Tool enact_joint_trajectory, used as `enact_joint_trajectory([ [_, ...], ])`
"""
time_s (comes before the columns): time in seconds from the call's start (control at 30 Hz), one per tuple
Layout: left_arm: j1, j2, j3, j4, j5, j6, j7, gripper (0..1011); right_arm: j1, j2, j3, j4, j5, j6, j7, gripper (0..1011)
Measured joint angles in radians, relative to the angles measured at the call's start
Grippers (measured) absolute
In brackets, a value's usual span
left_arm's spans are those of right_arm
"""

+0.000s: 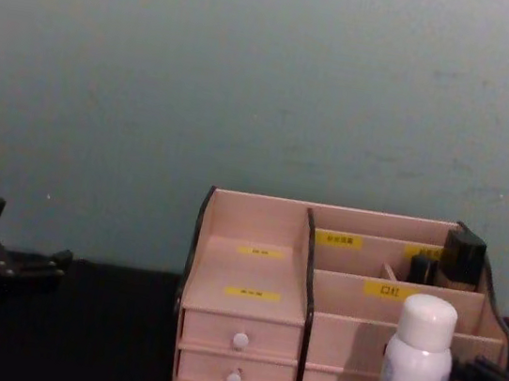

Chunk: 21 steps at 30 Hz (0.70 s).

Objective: Pick up the facial cleanser and watermelon frost from the table and place them into the tiered storage box.

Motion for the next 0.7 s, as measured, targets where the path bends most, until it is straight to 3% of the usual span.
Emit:
enact_joint_trajectory([
  [0.7, 0.0, 0.0, 0.0, 0.0, 0.0, 0.0, 0.0, 1001, 0.008, -0.008, 0.001, 0.01, -0.001, 0.01, 0.002, 970],
])
